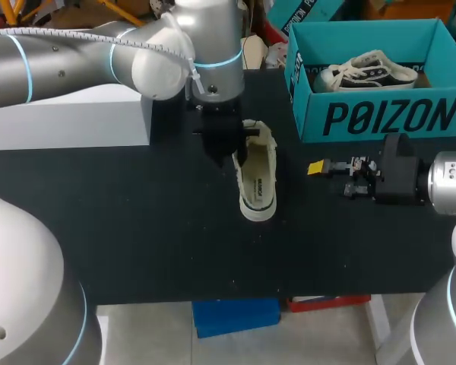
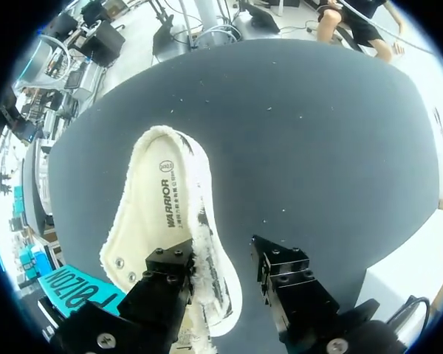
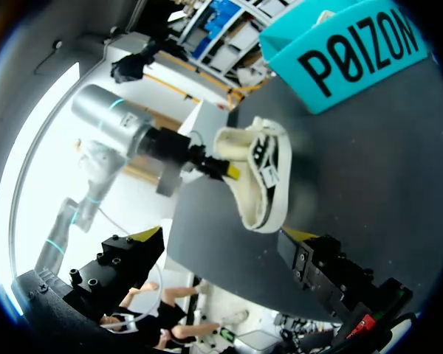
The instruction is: Take the shoe out of the shoebox, open the shoe tongue, remove and reinsert the insole, then place the shoe into the shoebox
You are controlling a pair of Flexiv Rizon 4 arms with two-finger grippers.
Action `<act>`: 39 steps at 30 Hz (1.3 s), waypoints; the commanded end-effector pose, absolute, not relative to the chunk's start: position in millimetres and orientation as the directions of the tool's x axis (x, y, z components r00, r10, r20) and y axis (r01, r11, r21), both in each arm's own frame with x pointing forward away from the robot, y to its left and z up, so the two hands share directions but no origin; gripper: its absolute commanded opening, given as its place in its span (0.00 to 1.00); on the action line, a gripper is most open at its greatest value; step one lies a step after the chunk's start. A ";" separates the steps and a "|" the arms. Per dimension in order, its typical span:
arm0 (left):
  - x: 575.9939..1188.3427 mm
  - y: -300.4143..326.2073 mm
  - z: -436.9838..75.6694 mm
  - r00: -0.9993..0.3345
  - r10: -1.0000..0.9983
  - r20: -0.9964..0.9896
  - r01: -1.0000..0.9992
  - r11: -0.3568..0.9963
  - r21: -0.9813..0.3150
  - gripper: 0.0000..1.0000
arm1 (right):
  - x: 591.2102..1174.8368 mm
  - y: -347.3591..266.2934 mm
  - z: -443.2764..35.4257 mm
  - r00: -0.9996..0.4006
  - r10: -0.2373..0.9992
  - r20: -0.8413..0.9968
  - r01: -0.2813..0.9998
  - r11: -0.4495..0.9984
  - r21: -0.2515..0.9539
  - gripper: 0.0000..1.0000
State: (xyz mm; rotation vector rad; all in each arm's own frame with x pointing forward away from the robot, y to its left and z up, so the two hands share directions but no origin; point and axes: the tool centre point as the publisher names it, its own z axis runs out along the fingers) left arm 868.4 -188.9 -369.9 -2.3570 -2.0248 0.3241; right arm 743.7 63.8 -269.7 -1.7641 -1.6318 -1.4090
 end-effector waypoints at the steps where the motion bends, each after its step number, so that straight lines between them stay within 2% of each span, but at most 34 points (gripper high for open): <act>1: 868.1 -190.9 -383.0 0.127 0.982 -0.141 0.978 -0.148 -0.150 0.40 | 744.6 64.4 -269.3 -0.159 0.544 0.824 0.896 -0.272 0.352 1.00; 14: 870.7 -203.3 -407.8 0.099 0.979 -0.179 0.982 -0.126 -0.141 0.40 | 744.6 64.4 -269.3 -0.159 0.544 0.824 0.896 -0.272 0.352 1.00; 16: 873.8 -206.1 -409.7 0.099 0.977 -0.186 0.982 -0.126 -0.141 0.33 | 744.6 64.4 -269.3 -0.159 0.544 0.824 0.896 -0.272 0.352 1.00; 20: 873.3 -209.6 -407.3 0.108 0.976 -0.187 0.982 -0.134 -0.131 0.00 | 744.6 64.4 -269.3 -0.159 0.544 0.824 0.896 -0.272 0.352 1.00; 29: 876.4 -208.2 -382.7 0.127 0.975 -0.183 0.981 -0.151 -0.123 0.00 | 744.6 64.4 -269.3 -0.159 0.544 0.824 0.896 -0.272 0.352 1.00; 39: 877.8 -205.1 -312.2 0.097 0.965 -0.244 0.994 -0.108 -0.034 0.00 | 744.6 64.4 -269.3 -0.159 0.544 0.824 0.896 -0.272 0.352 1.00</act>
